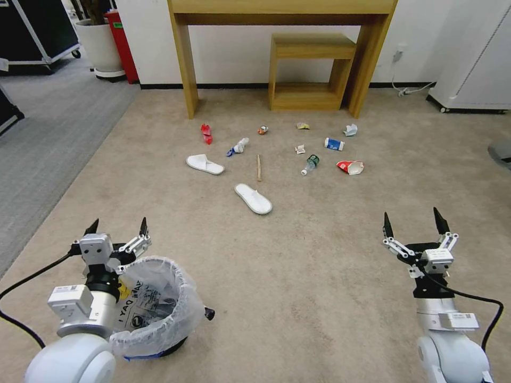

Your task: Pick up the trash bin and place the garbage on the floor into it.

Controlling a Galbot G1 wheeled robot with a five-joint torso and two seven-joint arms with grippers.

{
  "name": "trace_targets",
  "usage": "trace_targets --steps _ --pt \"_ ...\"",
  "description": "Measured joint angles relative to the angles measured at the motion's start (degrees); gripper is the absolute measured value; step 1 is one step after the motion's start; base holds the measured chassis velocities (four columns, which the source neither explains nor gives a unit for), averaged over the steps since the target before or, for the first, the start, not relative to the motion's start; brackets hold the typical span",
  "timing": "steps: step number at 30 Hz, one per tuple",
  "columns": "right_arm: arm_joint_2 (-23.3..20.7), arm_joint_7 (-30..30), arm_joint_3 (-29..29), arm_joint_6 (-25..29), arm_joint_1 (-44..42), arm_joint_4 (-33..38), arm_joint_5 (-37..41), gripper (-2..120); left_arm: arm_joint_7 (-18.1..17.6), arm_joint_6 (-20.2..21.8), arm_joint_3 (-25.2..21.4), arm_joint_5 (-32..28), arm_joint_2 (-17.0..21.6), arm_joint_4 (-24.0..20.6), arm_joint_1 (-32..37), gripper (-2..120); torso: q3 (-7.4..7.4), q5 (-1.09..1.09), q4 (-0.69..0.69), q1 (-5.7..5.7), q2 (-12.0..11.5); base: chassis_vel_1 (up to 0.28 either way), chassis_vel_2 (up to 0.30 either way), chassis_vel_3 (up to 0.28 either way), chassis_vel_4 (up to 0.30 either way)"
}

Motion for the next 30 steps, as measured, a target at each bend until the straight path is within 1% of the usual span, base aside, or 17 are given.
trace_targets --steps 2,6,7,9,11,13,15,16,18,19,21,23,24,25,27,28,30 --pt "-0.6 0.2 0.1 0.0 -0.3 0.0 0.3 100 -0.6 4.0 -0.3 -3.2 1.8 0.0 -0.3 100 0.0 0.0 0.0 0.0 0.0 0.0 0.0 0.0 0.0" --pt "-1.2 0.2 0.1 0.0 -0.4 -0.2 0.6 100 -1.4 6.9 -0.4 -6.9 3.9 0.0 -0.2 100 0.0 0.0 0.0 0.0 0.0 0.0 0.0 0.0 0.0" --pt "-1.5 0.2 0.1 -0.1 -0.4 -0.4 0.8 100 -2.3 8.4 -0.4 -9.9 5.1 0.0 -0.3 100 0.0 0.0 0.0 0.0 0.0 0.0 0.0 0.0 0.0" --pt "-1.5 0.2 0.1 -0.1 -0.4 -0.5 0.8 100 -2.4 8.6 -0.4 -10.4 5.3 0.0 -0.3 100 0.0 0.0 0.0 0.0 0.0 0.0 0.0 0.0 0.0" --pt "-1.6 0.2 0.1 -0.3 -0.4 -0.9 1.2 100 -4.0 10.1 -0.6 -14.6 7.4 1.0 -0.8 100 0.0 0.0 0.0 0.0 0.0 0.0 0.0 0.0 0.0" --pt "-1.6 0.2 0.1 -0.3 -0.4 -1.1 1.2 100 -4.3 10.4 -0.7 -15.4 8.2 1.6 -0.8 100 0.0 -0.01 0.0 0.0 0.0 0.0 0.0 0.0 0.0" --pt "-1.3 0.1 0.1 0.0 -0.9 -1.5 1.2 100 -5.5 11.5 -0.8 -18.2 11.3 3.3 -1.1 100 0.0 0.0 0.0 0.0 0.0 0.0 0.0 0.0 0.0" --pt "-1.3 0.1 0.1 0.0 -0.9 -1.5 1.2 100 -5.5 11.5 -0.8 -18.2 11.3 3.3 -1.1 100 0.0 0.0 0.0 0.0 0.0 0.0 0.0 0.0 0.0" --pt "-1.1 -0.1 0.3 0.6 -1.5 -1.5 1.2 100 -6.4 12.9 -0.7 -20.1 14.2 5.3 -1.8 100 0.0 -0.02 0.0 0.0 0.0 0.0 0.0 0.0 0.0" --pt "-1.0 -0.1 0.5 0.9 -1.7 -1.5 1.2 100 -6.7 13.5 -0.6 -20.5 15.7 6.8 -2.2 100 0.0 0.0 -0.01 0.0 0.0 0.0 0.0 0.0 0.0" --pt "-1.0 -0.1 0.7 1.0 -1.8 -1.5 1.3 100 -7.1 13.8 -0.5 -20.6 16.7 7.7 -2.3 100 0.01 -0.01 0.0 0.0 0.0 0.0 0.0 0.0 0.0" --pt "-1.1 -0.2 1.0 1.2 -1.9 -1.5 1.5 100 -8.1 16.0 -0.6 -21.2 19.0 8.8 -1.8 100 0.0 -0.01 -0.01 0.0 0.0 0.0 0.0 0.0 0.0" --pt "-1.2 -0.2 1.1 1.3 -1.9 -1.5 1.7 100 -9.3 18.0 -0.8 -22.3 20.1 8.9 -1.1 100 0.0 0.0 0.0 0.0 0.0 0.0 0.0 0.0 0.0" --pt "-1.2 -0.2 1.1 1.3 -1.9 -1.5 1.7 100 -9.3 18.0 -0.8 -22.3 20.1 8.9 -1.1 100 0.0 0.0 0.0 0.0 0.0 0.0 0.0 0.0 0.0" --pt "-1.2 -0.2 1.2 1.5 -1.8 -1.7 1.8 100 -13.3 21.6 -0.8 -26.0 21.5 8.8 -0.1 100 0.0 0.0 0.0 0.0 0.0 0.0 0.0 0.0 0.0" --pt "-1.2 -0.2 1.2 1.5 -1.8 -1.7 1.8 100 -13.3 21.6 -0.8 -26.0 21.5 8.8 -0.1 100 0.0 0.0 0.0 0.0 0.0 0.0 0.0 0.0 0.0" --pt "-1.3 -0.3 1.0 1.5 -1.6 -2.0 1.9 100 -17.2 23.9 -0.6 -30.8 22.1 8.6 0.4 100 0.0 0.0 0.0 0.0 0.0 0.0 0.0 0.0 0.0"
